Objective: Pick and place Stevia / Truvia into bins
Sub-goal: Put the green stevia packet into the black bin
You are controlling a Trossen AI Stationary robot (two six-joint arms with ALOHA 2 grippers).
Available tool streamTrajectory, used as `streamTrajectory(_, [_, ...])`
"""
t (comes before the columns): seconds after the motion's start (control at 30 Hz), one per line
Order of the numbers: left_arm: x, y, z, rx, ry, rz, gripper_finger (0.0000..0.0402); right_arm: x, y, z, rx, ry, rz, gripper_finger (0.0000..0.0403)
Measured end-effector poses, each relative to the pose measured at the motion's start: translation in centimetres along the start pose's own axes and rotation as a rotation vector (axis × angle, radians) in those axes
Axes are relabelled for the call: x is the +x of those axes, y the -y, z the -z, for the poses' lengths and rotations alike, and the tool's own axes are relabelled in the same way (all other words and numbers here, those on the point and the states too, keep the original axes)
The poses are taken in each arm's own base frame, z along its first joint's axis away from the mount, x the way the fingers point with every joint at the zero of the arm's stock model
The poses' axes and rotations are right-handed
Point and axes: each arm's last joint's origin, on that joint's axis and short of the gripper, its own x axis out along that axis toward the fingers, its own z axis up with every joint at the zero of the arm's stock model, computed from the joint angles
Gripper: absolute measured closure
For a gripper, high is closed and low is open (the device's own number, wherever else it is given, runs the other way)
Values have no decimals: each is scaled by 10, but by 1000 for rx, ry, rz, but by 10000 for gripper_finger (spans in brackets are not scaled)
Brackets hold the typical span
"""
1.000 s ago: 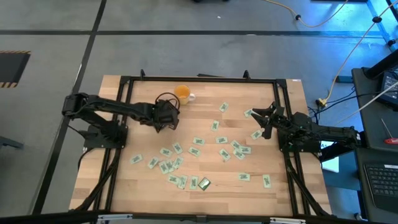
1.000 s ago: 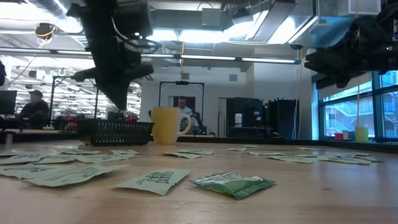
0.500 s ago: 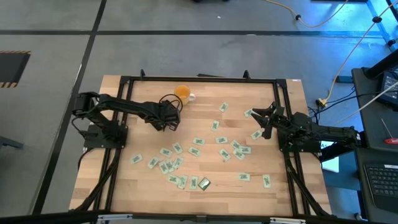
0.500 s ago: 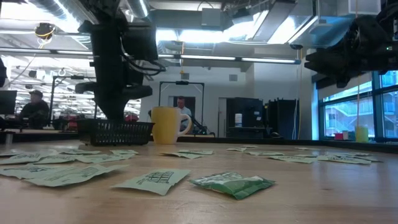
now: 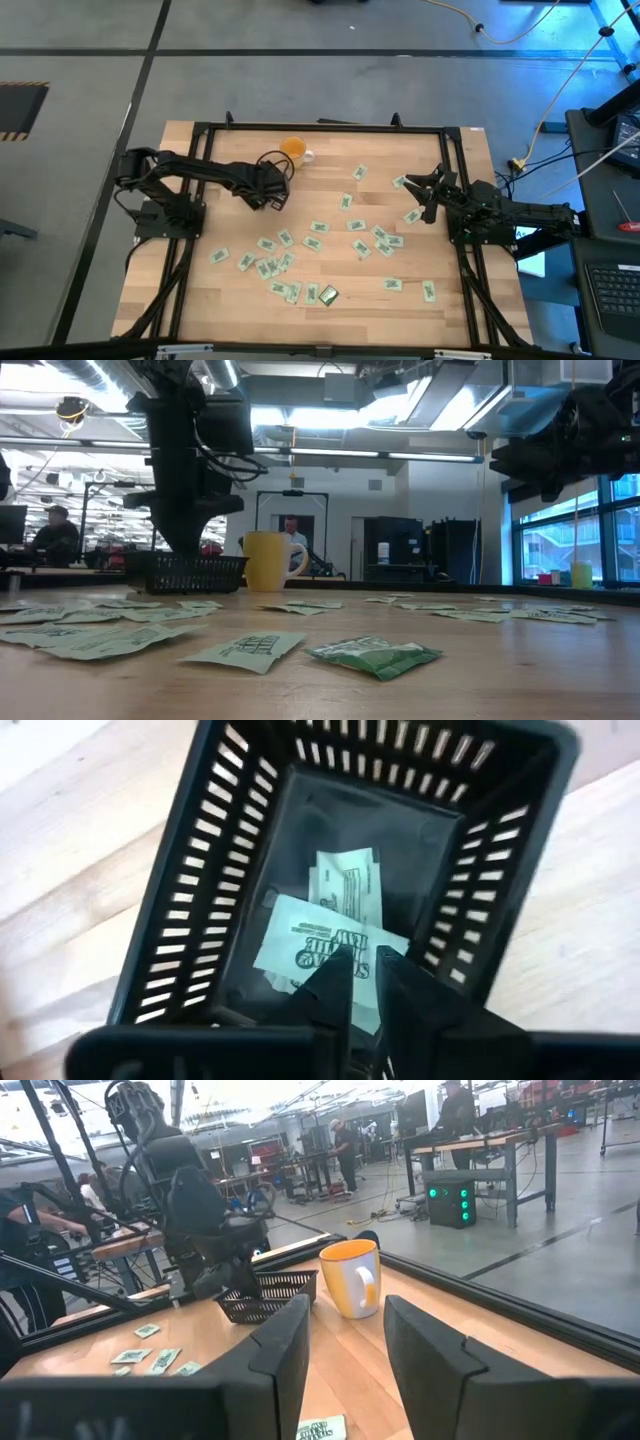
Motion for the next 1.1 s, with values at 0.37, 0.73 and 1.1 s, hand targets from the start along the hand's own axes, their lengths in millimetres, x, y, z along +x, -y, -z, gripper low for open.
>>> streamTrajectory(0.37, [-44,5,15,36,90,199,342,0,0,0,-1,-3,1,268])
streamTrajectory(0.73, [-86,56,67,376,248,592,350,0,0,0,-1,-3,1,268])
streamTrajectory(1.1, [-74,73,112,607,182,547,347,0,0,0,-1,-4,1,268])
